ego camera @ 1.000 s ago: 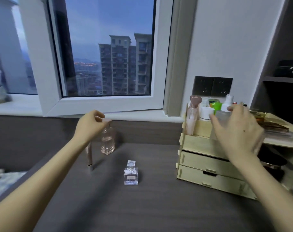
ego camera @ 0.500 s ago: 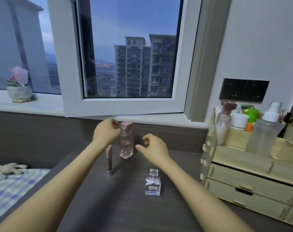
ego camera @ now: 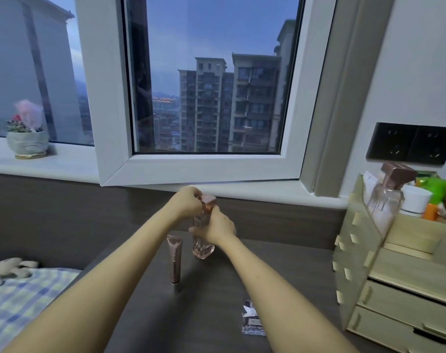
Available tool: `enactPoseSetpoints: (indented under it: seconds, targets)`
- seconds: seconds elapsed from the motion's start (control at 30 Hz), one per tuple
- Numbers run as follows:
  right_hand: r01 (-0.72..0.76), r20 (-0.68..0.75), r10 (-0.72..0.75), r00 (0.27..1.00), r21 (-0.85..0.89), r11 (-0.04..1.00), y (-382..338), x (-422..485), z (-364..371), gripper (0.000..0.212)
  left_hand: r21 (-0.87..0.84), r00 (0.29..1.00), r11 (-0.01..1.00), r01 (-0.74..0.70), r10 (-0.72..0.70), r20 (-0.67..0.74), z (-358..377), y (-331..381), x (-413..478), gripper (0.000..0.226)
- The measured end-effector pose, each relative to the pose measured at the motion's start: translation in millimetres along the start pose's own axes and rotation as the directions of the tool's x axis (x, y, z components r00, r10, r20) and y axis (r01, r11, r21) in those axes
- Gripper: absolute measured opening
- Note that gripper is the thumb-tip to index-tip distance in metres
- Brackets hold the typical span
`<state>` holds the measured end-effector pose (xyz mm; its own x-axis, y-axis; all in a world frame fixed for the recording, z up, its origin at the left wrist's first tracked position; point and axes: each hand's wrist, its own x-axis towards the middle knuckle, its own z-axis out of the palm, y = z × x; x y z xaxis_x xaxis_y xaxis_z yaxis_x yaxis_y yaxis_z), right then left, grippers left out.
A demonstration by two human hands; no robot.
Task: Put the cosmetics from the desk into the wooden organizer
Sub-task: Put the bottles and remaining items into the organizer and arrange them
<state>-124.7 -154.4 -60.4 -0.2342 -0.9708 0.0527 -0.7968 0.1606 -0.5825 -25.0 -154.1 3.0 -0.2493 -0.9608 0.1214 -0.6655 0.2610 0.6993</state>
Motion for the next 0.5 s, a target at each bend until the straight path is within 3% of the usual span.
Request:
enactPoseSetpoints:
  seconds: [0.17,0.3,0.37,0.5]
  targets:
    - [0.027,-0.071,-0.025,0.997,0.034,0.999,4.2,-8.4,-10.1,0.065,-0.066,0.999,0.998,-0.011,0.014,0.050,-7.0,2.9,-8.4,0.045]
    - [0.076,-0.191,-0.045,0.980,0.162,0.984,11.1,-39.8,-53.3,0.055,-0.114,0.982,0.992,-0.062,0.081,0.170,-13.9,7.5,-20.4,0.069]
    - [0.148,-0.229,-0.087,0.969,0.264,0.953,13.8,-64.8,-85.0,0.055,-0.147,0.946,0.981,-0.130,0.167,0.277,-13.2,14.9,-32.8,0.077]
    - [0.280,-0.239,-0.196,0.951,0.402,0.872,22.7,-125.6,-151.2,0.040,-0.389,0.809,0.883,-0.264,0.422,0.410,-3.5,52.1,-70.5,0.051]
